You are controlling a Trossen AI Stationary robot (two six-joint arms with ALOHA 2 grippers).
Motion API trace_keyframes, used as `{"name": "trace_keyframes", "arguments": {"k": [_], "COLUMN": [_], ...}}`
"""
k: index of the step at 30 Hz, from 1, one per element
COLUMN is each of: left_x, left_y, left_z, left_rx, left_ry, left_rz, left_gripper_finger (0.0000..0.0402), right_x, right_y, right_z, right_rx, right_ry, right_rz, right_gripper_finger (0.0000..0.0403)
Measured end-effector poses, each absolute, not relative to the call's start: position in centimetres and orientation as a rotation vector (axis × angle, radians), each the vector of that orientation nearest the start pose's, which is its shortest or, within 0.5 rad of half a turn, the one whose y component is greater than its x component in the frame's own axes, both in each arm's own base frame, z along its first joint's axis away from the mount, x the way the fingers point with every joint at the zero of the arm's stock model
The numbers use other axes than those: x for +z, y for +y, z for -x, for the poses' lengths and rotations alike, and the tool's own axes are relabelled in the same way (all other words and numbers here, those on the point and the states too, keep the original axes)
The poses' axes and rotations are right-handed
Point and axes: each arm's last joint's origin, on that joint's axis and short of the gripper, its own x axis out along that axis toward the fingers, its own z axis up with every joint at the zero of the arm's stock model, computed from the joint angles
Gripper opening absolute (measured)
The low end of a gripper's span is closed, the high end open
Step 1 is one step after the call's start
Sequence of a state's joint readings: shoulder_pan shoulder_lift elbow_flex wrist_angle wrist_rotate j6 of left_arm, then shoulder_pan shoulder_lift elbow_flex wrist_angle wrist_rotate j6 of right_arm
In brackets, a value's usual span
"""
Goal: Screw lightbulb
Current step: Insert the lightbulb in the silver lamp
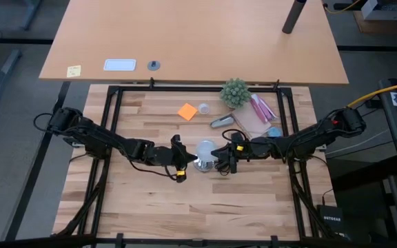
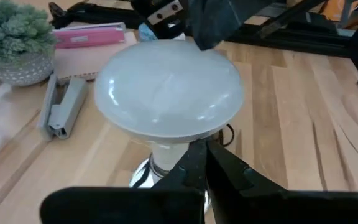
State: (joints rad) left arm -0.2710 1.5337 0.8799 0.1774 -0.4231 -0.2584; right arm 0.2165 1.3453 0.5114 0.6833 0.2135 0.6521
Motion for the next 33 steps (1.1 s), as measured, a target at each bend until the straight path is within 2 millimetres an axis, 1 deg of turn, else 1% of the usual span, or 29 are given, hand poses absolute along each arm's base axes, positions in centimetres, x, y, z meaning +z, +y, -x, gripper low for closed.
{"name": "trace_keyframes", "arguments": {"k": [4,13,15,20,24,28,33], "left_x": [22.1,21.9,22.2,23.7,24.5,25.2,24.8], "left_y": [-7.5,-7.5,-7.8,-8.5,-8.8,-8.3,-7.3], "left_z": [-31.5,-31.3,-31.3,-30.7,-30.3,-30.7,-31.7], "left_rx": [0.224,0.244,0.232,0.183,0.164,0.172,0.199], "left_ry": [0.439,0.460,0.448,0.381,0.357,0.284,0.248], "left_rz": [0.082,0.063,0.060,0.031,0.018,0.029,0.027], "left_gripper_finger": [0.0001,0.0001,0.0001,0.0001,0.0001,0.0001,0.0001], "right_x": [20.5,20.5,20.5,20.5,20.5,20.6,20.6], "right_y": [5.1,5.1,5.1,5.1,5.1,5.1,5.1], "right_z": [-26.0,-26.0,-26.0,-26.0,-26.0,-26.0,-26.0], "right_rx": [-0.042,-0.042,-0.042,-0.043,-0.050,-0.051,-0.051], "right_ry": [0.144,0.144,0.144,0.144,0.142,0.141,0.140], "right_rz": [-0.648,-0.651,-0.651,-0.651,-0.650,-0.645,-0.643], "right_gripper_finger": [0.0005,0.0005,0.0005,0.0005,0.0005,0.0005,0.0005]}}
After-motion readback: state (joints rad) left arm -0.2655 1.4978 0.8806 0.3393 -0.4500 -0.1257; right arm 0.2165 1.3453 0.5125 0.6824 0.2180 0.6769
